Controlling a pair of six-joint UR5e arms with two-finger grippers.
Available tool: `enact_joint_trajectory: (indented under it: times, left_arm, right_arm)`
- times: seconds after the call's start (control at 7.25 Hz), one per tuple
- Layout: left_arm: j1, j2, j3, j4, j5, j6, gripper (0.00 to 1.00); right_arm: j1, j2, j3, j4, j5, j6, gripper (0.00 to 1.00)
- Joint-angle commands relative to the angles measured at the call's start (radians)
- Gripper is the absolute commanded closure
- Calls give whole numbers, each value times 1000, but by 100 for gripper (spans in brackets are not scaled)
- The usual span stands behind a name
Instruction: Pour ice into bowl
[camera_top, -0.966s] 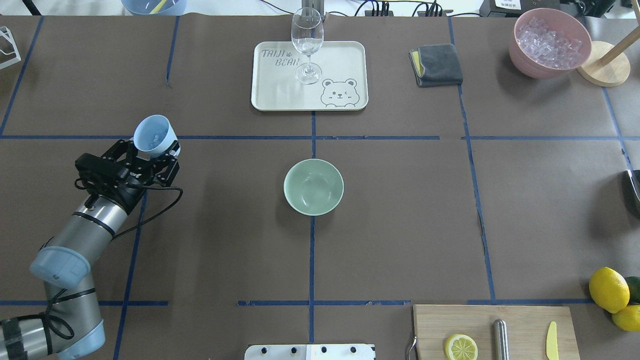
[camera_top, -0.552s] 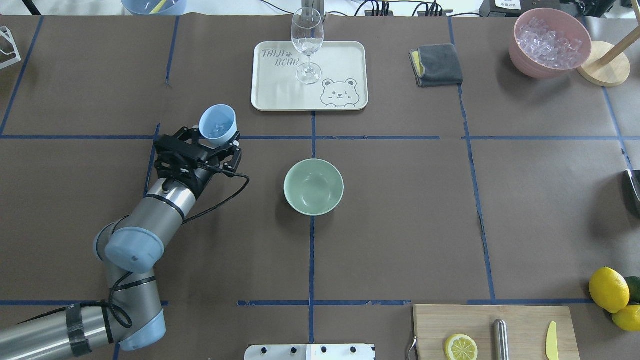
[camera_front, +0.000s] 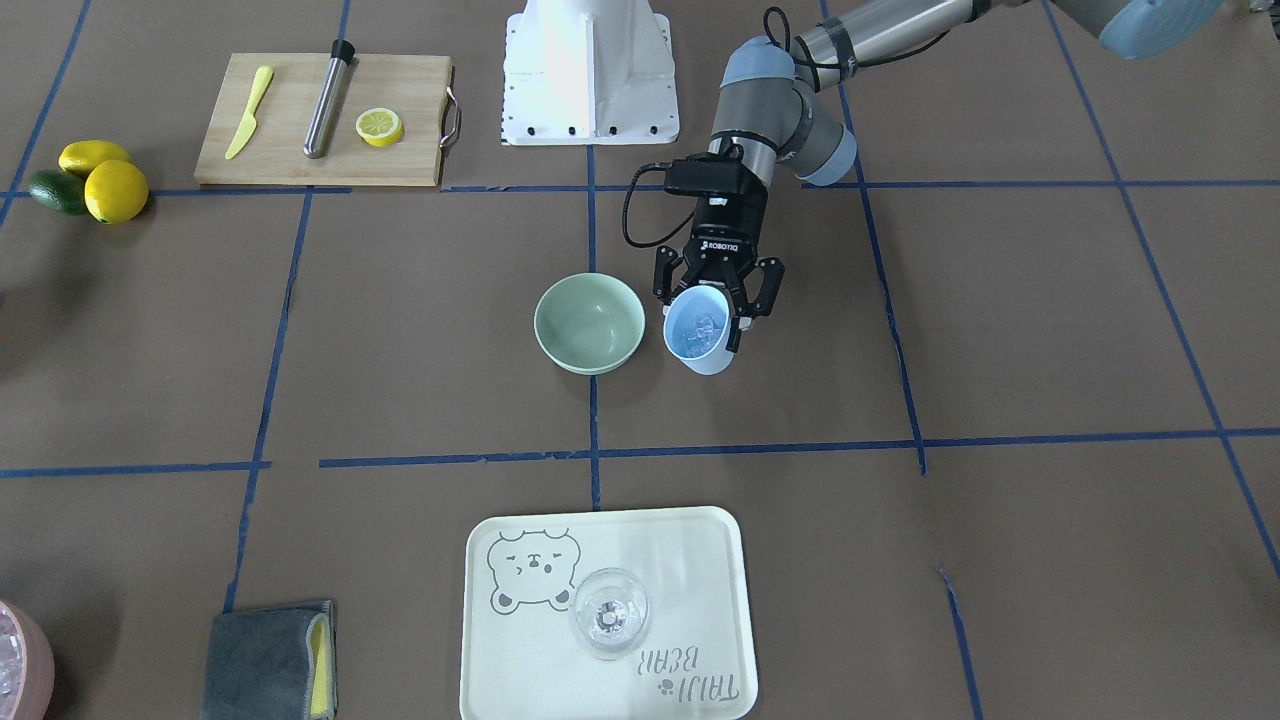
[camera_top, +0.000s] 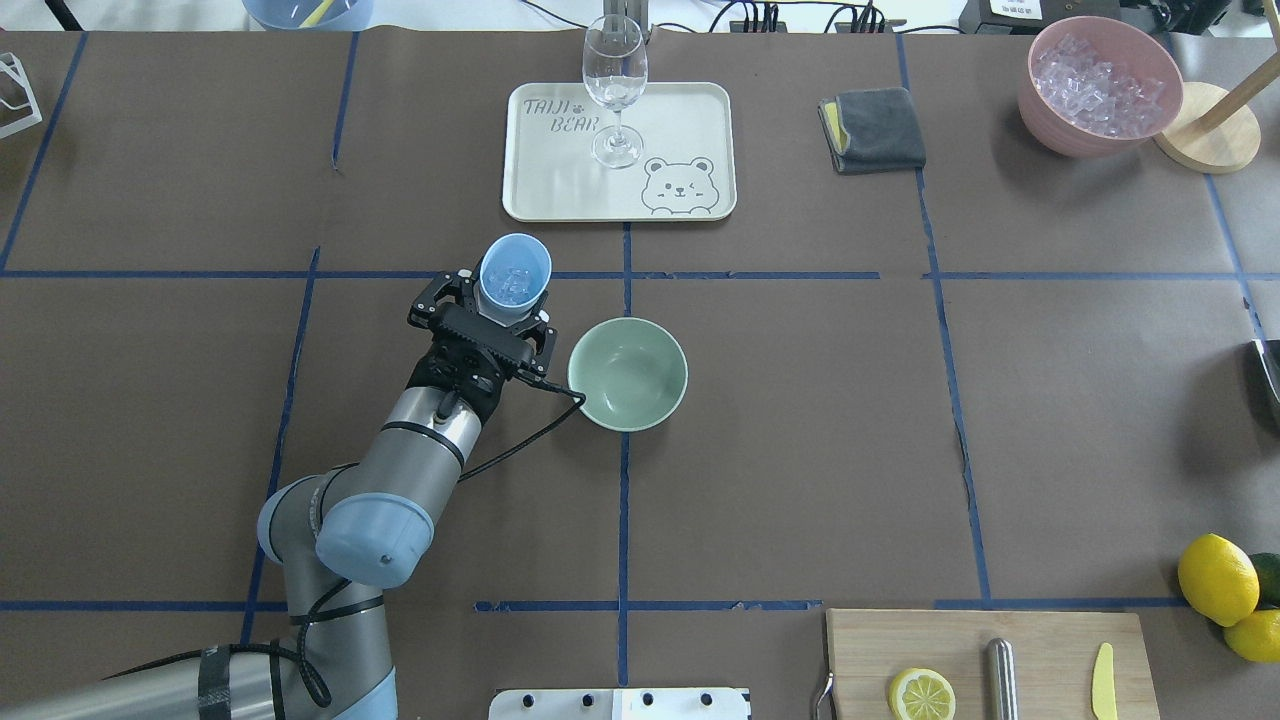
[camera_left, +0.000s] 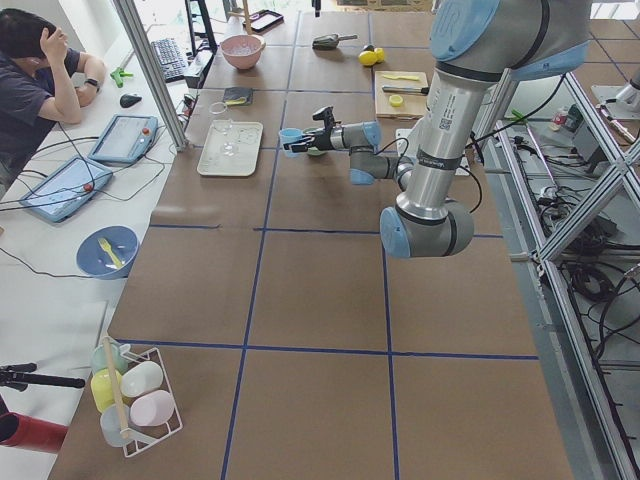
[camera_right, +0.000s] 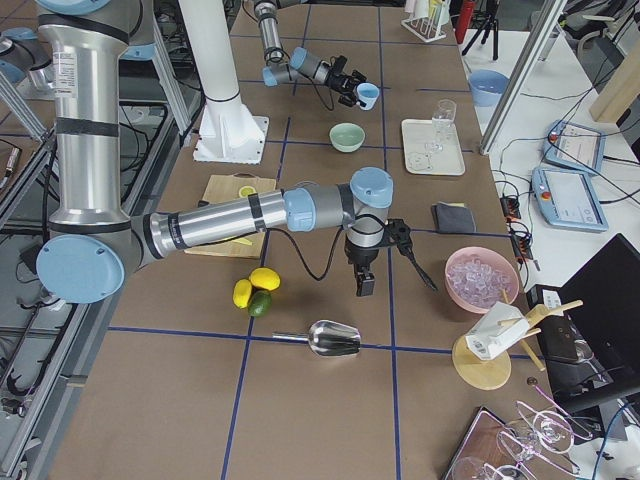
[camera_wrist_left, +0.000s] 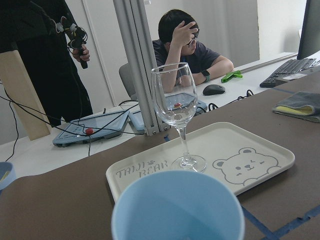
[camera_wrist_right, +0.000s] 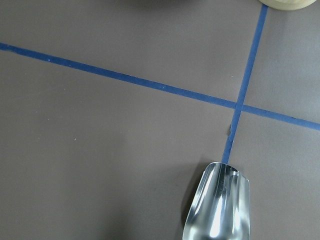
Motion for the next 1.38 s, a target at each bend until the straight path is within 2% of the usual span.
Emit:
enact_joint_trajectory:
  times: [0.0, 0.14, 0.28, 0.55, 0.83, 0.97, 1.24]
  left_arm:
    - [54, -34, -1, 5, 115, 351, 100]
    - [68, -42, -2, 1, 129, 503, 100]
    - [87, -42, 8, 7, 170, 571, 100]
    - [108, -42, 7, 10, 270, 862, 100]
    - [108, -42, 17, 22, 280, 1052, 100]
    - [110, -48, 18, 78, 280, 1157, 100]
    - [111, -75, 19, 157, 295, 1236, 100]
  right_arm:
    - [9, 0, -3, -2, 0, -1, 0]
    - [17, -2, -12, -2, 0, 0, 0]
    - [24, -3, -20, -2, 0, 0, 0]
    - [40, -8, -22, -2, 0, 12, 0]
    - [40, -8, -26, -2, 0, 40, 0]
    - [41, -8, -34, -2, 0, 43, 0]
    - [46, -7, -52, 0, 0, 49, 0]
